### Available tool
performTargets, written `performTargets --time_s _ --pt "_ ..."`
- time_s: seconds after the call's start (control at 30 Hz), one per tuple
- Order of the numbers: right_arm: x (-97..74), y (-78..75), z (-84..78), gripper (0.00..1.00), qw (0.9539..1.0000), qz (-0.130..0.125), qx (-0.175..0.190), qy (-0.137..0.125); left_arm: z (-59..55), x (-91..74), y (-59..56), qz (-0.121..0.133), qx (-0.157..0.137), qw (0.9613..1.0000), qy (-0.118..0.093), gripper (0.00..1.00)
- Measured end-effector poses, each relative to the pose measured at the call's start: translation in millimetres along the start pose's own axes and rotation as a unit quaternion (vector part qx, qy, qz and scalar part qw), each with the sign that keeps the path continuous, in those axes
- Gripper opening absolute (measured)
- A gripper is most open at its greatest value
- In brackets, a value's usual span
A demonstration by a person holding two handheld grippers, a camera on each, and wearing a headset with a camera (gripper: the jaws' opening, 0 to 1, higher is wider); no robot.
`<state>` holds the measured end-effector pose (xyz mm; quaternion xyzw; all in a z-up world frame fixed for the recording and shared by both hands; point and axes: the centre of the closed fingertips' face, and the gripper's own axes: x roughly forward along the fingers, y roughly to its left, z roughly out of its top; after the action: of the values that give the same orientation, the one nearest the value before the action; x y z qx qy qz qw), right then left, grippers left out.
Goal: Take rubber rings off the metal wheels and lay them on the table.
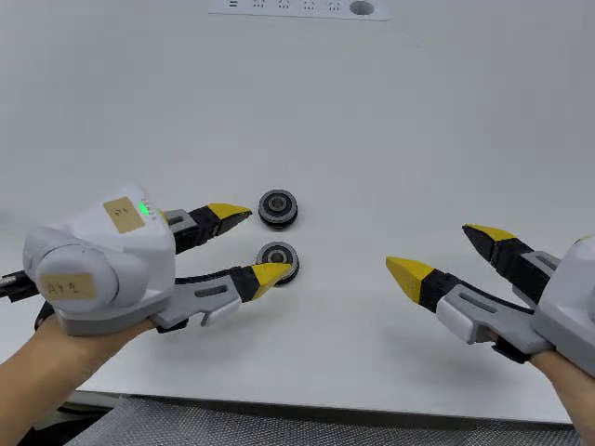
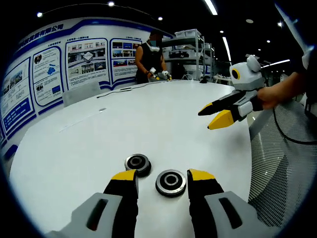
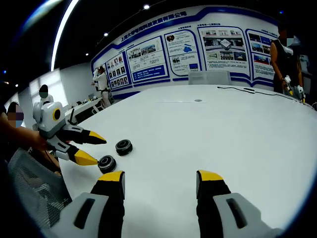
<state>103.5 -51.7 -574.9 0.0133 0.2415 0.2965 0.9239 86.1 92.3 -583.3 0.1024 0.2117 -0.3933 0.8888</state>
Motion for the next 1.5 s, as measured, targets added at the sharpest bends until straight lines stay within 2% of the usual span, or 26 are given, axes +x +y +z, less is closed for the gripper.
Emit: performTargets --time_s 0.13,0.5,0.7,0.8,1.2,1.5 --pt "1.0 2.3 1.3 0.59 1.0000 0.003 0.002 -0.003 -0.7 0.8 -0.5 -0.001 -0.013 0.9999 -0.001 0.37" --pt "2.9 3.9 3.4 0.59 0.9999 0.009 0.007 -0.007 -4.3 3.9 -0.4 -0.007 -0.018 0.9998 0.009 0.26" --pt "2.7 3.2 4.2 0.59 0.9998 0.010 0.011 -0.010 -6.4 5.7 -3.9 -0.014 -0.018 0.9996 0.017 0.20" --pt "2.3 2.9 5.2 0.59 0.9998 0.010 0.013 -0.013 -4.8 6.6 -5.9 -0.016 -0.018 0.9996 0.015 0.18" --pt "1.4 2.4 5.4 0.59 0.9997 0.009 0.017 -0.014 -5.5 7.9 -12.3 -0.022 -0.017 0.9994 0.020 0.16" --pt "1.3 2.8 6.1 0.59 0.9996 0.009 0.020 -0.016 -8.4 7.4 -10.9 -0.023 -0.012 0.9992 0.029 0.16"
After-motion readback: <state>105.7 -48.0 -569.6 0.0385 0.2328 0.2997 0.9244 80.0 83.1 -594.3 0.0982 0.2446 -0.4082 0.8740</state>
